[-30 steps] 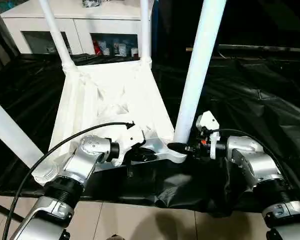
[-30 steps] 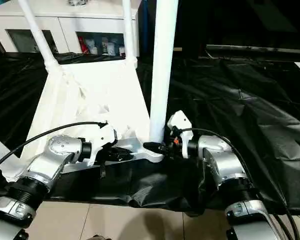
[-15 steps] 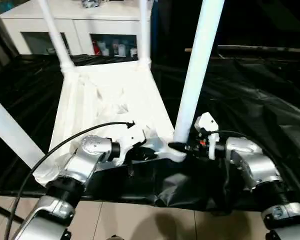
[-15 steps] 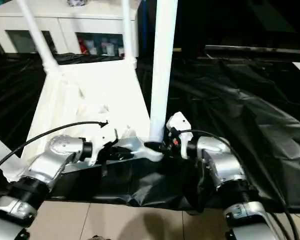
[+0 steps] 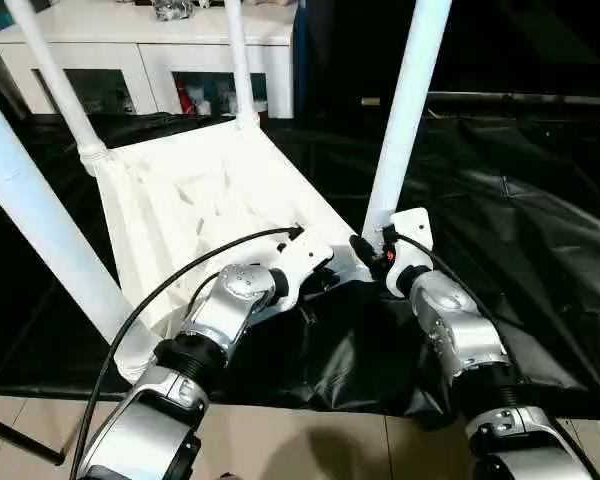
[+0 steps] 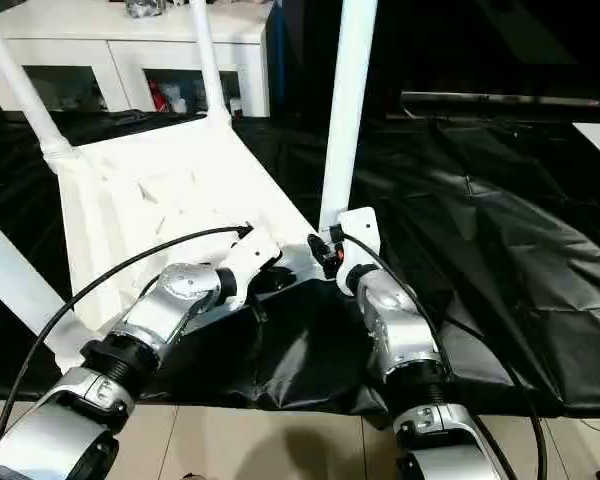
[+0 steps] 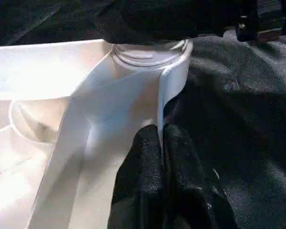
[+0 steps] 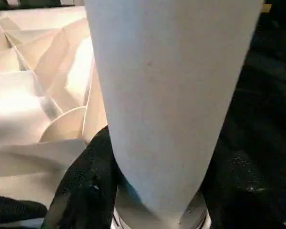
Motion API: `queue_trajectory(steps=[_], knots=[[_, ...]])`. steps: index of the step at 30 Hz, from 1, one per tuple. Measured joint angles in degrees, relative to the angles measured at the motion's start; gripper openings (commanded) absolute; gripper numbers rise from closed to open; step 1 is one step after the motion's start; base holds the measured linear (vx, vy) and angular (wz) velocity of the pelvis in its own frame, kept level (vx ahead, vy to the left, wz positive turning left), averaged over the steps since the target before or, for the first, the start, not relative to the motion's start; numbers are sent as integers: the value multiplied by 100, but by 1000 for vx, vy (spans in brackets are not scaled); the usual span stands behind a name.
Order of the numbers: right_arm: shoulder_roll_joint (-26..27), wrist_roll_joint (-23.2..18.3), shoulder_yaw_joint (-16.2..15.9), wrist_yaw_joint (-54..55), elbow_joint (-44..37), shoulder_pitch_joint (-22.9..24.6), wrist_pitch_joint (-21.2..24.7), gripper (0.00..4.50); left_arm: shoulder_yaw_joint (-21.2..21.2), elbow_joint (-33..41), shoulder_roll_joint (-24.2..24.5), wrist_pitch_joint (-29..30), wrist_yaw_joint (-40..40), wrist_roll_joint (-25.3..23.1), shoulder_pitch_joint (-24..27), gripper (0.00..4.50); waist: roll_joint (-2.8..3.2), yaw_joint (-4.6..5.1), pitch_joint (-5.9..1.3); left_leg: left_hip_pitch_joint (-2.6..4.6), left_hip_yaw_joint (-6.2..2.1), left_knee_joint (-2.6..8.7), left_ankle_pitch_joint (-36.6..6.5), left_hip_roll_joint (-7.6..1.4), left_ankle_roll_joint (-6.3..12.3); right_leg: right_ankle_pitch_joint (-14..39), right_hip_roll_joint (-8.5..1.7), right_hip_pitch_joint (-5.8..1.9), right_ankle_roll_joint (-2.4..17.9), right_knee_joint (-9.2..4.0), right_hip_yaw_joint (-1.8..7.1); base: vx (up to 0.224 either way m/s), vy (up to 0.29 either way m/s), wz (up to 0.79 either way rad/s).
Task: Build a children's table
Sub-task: Rotate leg to tighten
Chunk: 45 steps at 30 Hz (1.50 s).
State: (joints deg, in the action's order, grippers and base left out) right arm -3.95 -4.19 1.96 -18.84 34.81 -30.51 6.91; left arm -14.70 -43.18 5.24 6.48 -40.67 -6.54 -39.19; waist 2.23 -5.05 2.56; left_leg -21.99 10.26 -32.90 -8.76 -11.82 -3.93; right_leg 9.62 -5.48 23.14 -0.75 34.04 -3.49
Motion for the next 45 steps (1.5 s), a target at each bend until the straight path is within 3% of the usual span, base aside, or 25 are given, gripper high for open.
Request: queue_trajectory(steps=[3,5,15,24,34,36,45], knots=[[29,-253,71,-334,6,3,6,280,3,-41,124,-143,-132,13,3,0,0,5,1,0,-4,9,0,-2,0,-1,3,3,2,1,-4,0,0,0],[-147,-301,-22,-764,6,2,46,313,11,-27,256,-252,-343,39,37,0,-2,4,2,0,-7,14,0,-4,0,-2,4,4,3,2,-10,0,0,0],[-1154,-454,-526,-2989,-180,17,187,317,-12,510,909,-420,-1811,406,414,0,-3,-69,4,-14,-1,13,0,-4,0,-11,1,10,23,1,-10,0,0,0],[-1672,-579,-798,-4384,-325,30,267,317,-20,822,1170,-360,-2478,588,607,0,-13,-139,9,-16,9,1,1,-6,1,-4,0,12,19,1,-3,0,0,0],[-1706,-732,-853,-4745,-324,30,375,252,-20,936,1224,-281,-2586,655,670,0,-18,-143,13,-15,12,-4,1,-7,1,-1,0,12,16,2,0,0,0,0],[-1707,-739,-852,-4778,-325,30,397,221,-20,975,1236,-268,-2604,656,694,0,-18,-147,12,-16,12,-6,1,-7,1,0,0,12,15,2,0,0,0,0],[-1507,-696,-747,-4132,-455,154,416,204,6,924,1179,-234,-2306,625,683,0,-17,-119,9,-7,14,-10,1,-6,1,-3,0,12,17,11,6,0,0,0]])
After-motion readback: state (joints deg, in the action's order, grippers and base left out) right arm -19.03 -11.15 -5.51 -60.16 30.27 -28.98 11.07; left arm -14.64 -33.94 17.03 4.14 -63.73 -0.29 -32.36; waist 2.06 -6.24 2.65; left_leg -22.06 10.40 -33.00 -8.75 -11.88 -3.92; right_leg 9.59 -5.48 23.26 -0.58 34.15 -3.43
